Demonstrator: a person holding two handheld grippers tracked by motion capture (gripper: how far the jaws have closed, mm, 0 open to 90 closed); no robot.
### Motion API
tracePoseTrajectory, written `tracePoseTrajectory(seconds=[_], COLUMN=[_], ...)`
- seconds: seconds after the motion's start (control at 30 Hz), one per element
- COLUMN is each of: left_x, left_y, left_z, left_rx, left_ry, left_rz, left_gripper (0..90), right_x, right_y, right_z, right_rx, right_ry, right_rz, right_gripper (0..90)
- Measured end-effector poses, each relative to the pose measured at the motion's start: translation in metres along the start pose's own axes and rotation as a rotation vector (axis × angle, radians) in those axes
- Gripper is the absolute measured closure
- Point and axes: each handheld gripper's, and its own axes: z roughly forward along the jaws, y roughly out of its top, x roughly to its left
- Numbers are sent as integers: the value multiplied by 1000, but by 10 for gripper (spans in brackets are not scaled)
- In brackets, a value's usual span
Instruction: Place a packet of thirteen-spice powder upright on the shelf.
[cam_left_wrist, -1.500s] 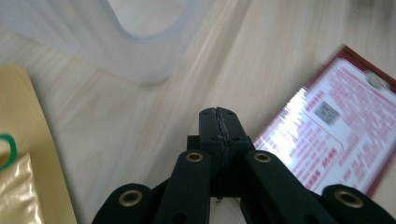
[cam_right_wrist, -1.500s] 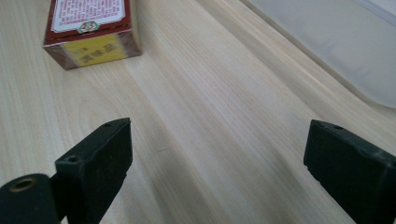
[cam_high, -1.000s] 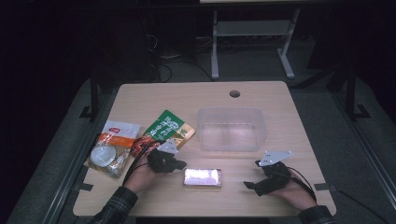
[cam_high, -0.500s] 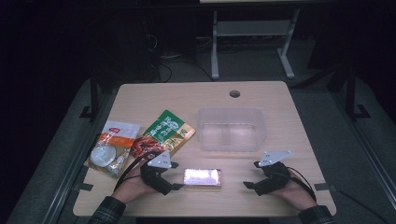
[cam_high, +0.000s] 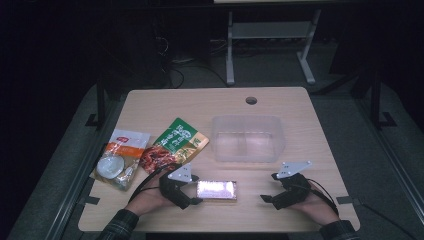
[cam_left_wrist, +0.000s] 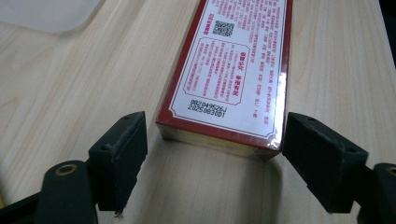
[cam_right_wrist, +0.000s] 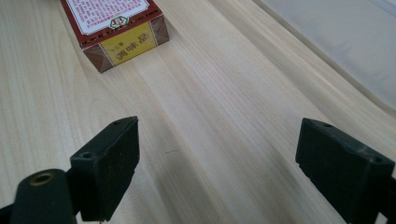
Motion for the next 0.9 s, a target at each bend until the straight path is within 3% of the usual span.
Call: tracePoseTrajectory(seconds=[0.27,0.53,0.63,0.9], left_x=[0,-2,-3,-1], left_y=[0,3,5,9], left_z=[3,3,0,-14], left_rx=[23,33,13,-40], left_ry=[-13,-15,-23,-19], left_rz=[26,24,8,13], left_gripper=[289,313,316,319], right_x=[0,0,0,0], right_y=[0,0,0,0], right_z=[0,0,0,0], right_rx=[0,-1,-2,-2], right_ry=[0,2,3,5], right_rz=[1,0,-1,-1], right_gripper=[132,133,133,133])
